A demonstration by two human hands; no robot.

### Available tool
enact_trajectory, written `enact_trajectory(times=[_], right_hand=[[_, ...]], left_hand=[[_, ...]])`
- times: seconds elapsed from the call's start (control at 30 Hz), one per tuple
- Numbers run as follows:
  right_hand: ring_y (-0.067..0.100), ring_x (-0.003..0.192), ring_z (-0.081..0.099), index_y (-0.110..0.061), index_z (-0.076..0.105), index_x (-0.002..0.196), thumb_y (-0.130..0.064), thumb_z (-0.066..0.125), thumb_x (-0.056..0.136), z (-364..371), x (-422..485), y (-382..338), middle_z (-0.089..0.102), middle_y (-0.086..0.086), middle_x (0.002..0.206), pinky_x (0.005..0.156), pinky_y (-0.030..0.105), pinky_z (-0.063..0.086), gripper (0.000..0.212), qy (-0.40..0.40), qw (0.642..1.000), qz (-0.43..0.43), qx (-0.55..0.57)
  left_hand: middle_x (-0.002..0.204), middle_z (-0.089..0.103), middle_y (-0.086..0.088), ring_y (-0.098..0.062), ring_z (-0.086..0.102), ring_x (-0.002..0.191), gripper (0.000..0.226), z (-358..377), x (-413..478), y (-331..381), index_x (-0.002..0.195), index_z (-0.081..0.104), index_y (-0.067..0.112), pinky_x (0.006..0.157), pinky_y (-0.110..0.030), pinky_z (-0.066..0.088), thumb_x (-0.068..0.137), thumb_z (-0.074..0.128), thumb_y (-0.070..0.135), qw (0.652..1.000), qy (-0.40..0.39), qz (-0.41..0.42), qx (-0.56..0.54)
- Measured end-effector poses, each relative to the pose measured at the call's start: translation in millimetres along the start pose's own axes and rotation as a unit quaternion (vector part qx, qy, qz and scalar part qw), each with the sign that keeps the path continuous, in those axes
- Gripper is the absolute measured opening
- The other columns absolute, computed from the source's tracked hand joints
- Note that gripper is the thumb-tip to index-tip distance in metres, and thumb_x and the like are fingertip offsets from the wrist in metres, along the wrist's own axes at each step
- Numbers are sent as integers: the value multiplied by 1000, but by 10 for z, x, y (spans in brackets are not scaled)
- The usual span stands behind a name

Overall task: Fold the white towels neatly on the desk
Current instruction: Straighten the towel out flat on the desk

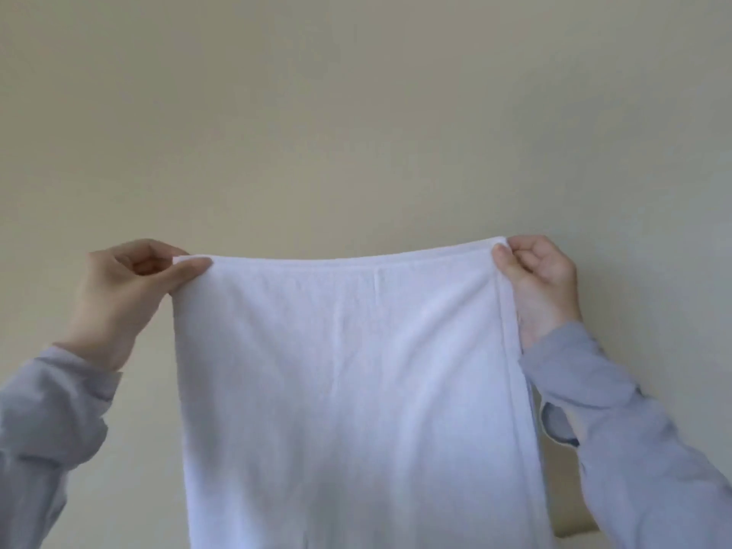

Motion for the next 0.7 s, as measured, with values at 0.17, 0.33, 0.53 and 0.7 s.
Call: enact_trajectory(times=[0.17, 0.33, 0.53, 0.7], right_hand=[[15, 77, 52, -19, 55, 79, -4, 59, 89, -180, 58, -84, 59, 3, 77, 78, 36, 41, 18, -14, 1000, -6, -21], [22, 84, 50, -17, 55, 80, -5, 58, 89, -627, 96, -43, 59, 9, 83, 81, 38, 40, 15, 3, 999, 21, -36], [23, 91, 54, -13, 59, 84, -7, 60, 89, -1222, 337, -4, 61, 13, 91, 92, 43, 43, 8, 9, 995, 72, -68], [21, 93, 57, -11, 59, 92, -9, 60, 89, -1449, 706, -65, 63, 9, 94, 101, 44, 42, 4, -17, 989, 90, -119]], left_hand=[[63, 65, 11, -4, 57, 62, 14, 98, -148, 57, 70, 70, 18, 57, -8, 44, 68, 80, 27, 999, 5, -12, -37], [65, 66, 11, -1, 59, 61, 18, 473, -372, 287, 71, 69, 17, 56, -7, 44, 66, 81, 30, 999, -11, -4, -42], [69, 69, 2, -5, 62, 63, 29, 1051, -699, 594, 72, 69, 15, 57, -8, 47, 59, 82, 37, 998, -40, -14, -38], [64, 68, 3, -4, 59, 55, 39, 1455, -1068, 757, 69, 68, 15, 50, -8, 45, 53, 77, 49, 996, -59, -37, -55]])
Point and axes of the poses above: each hand's wrist, its own x-axis towards the middle knuckle, its own z-axis out of the palm, y = z × x, the point moved 9 cm from there along x, towards the middle knuckle
